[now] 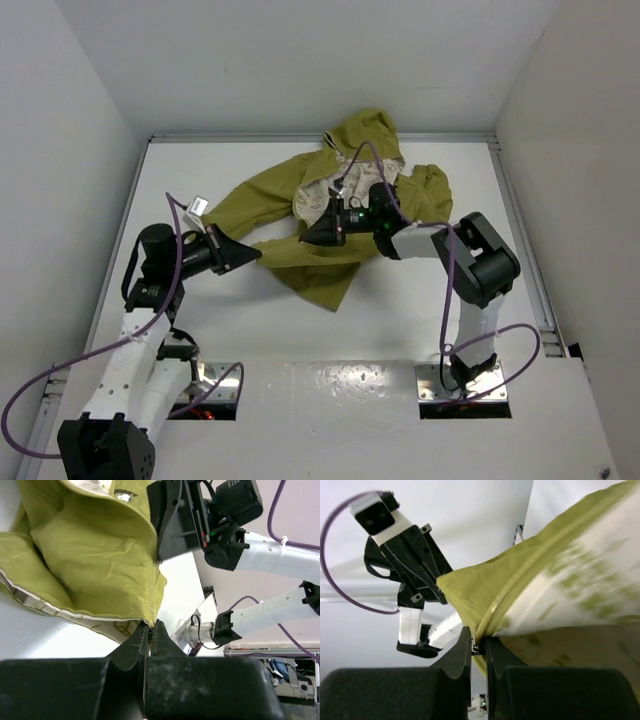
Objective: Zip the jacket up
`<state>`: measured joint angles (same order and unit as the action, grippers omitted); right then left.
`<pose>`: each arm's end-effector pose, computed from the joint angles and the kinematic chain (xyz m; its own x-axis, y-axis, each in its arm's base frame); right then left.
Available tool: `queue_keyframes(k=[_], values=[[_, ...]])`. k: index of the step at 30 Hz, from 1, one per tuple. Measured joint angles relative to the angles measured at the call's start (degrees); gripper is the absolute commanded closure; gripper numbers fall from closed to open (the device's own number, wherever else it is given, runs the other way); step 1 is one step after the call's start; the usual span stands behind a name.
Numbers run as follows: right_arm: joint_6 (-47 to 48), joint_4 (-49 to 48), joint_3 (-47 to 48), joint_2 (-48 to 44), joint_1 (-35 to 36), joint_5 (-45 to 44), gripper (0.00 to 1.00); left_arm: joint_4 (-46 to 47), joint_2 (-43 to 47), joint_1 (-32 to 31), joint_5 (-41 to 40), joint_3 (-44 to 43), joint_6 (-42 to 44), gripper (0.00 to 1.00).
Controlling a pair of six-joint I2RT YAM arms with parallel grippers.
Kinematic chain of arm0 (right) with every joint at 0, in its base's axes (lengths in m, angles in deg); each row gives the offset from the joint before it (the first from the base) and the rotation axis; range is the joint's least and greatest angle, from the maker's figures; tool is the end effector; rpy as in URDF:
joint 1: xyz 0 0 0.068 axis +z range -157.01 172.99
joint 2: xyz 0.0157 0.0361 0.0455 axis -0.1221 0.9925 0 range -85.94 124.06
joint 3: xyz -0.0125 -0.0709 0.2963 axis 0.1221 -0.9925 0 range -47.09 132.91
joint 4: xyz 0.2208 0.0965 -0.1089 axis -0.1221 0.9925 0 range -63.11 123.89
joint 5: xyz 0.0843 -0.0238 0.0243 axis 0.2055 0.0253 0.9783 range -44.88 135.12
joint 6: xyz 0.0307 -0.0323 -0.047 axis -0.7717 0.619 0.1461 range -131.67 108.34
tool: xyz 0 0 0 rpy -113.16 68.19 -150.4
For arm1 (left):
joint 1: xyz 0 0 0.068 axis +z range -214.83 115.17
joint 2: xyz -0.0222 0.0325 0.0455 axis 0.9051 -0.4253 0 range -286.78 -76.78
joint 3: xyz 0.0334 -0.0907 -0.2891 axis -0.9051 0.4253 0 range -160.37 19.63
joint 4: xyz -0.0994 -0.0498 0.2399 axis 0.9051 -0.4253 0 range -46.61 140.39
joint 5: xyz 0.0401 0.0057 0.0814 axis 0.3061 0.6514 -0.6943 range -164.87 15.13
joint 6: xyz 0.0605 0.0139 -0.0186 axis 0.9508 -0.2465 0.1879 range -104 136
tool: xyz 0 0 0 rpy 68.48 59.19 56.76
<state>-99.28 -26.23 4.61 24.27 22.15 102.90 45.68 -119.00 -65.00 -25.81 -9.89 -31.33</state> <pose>0.3319 0.2341 0.2026 -0.9979 0.0531 0.0377 0.0403 0.0480 0.9980 0.1575 -0.0387 0.2850 -0.7341 -0.4796 -0.4807 0.2700 0.4434 -0.8547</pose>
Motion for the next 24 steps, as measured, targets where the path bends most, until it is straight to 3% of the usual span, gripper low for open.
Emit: queue_keyframes(k=[7,13,24], values=[[3.34,4.79,1.29,0.68,-8.79,2.60,1.00,-5.57,0.13,4.17,2.10,-6.01,2.19,1.00],[9.73,11.23,4.70,1.90,-17.51,5.29,1.00,-13.18,0.11,5.92,1.20,-16.70,7.23,1.00],[17.49,20.44,11.54,3.02,-32.74,9.42,1.00,-23.10,0.57,6.84,-7.85,-30.36,13.60,1.00]])
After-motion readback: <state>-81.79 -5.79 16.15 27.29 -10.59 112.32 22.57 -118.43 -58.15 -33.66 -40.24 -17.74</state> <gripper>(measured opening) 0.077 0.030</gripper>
